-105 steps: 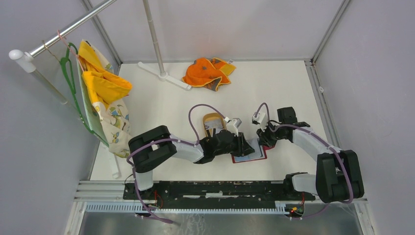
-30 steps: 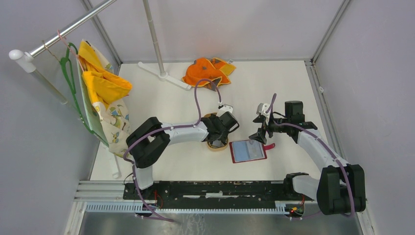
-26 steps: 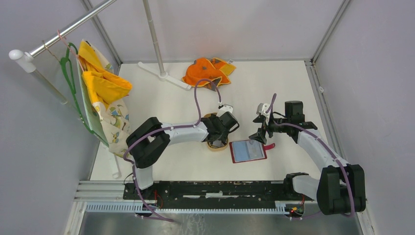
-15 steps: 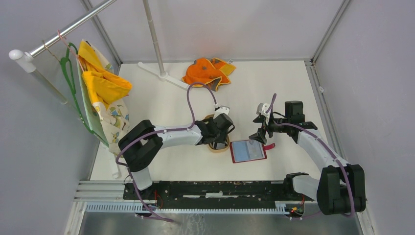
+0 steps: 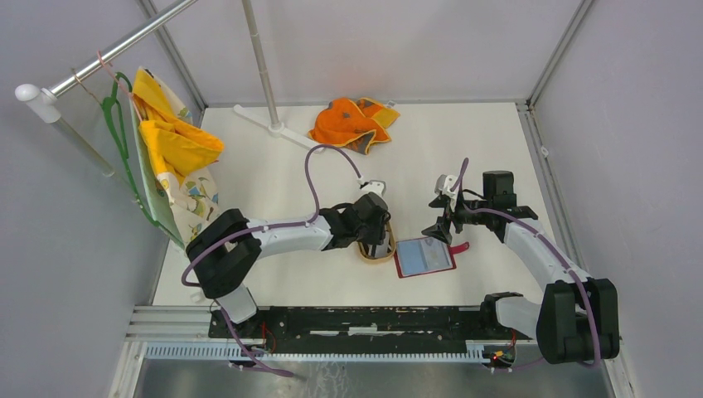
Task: Put the credit cards into the card holder
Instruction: Pick up the credit card from the storage box.
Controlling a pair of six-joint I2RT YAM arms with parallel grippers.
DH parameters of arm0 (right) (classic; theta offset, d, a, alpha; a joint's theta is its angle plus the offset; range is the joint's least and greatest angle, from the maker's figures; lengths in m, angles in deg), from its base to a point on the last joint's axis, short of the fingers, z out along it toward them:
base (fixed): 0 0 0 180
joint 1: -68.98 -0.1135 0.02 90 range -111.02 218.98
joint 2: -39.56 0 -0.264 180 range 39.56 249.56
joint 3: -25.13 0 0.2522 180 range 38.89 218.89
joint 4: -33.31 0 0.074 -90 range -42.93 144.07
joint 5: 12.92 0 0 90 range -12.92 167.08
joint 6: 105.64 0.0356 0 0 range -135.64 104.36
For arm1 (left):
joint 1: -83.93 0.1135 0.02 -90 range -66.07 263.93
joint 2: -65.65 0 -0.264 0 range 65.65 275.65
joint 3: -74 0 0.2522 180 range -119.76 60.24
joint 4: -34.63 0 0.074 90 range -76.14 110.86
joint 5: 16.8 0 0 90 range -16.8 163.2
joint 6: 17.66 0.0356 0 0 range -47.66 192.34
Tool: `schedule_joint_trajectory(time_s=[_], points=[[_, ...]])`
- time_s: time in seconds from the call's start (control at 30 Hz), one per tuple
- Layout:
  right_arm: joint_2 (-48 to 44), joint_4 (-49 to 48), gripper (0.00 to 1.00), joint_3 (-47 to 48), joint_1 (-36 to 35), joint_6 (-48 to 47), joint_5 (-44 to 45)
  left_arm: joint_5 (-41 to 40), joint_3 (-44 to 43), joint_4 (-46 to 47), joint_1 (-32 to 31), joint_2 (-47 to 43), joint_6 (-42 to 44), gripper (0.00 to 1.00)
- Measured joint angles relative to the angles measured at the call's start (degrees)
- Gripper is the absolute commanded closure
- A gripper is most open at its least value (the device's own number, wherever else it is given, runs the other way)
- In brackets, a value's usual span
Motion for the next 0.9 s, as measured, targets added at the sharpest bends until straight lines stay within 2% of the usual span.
schedule_joint_trajectory(time_s=[0.9], points=[[0.00,0.00,0.13,0.00,0.22,0.00,0.00,12.44,7.02,15.43,1.14,-1.14,-7.50,0.73]])
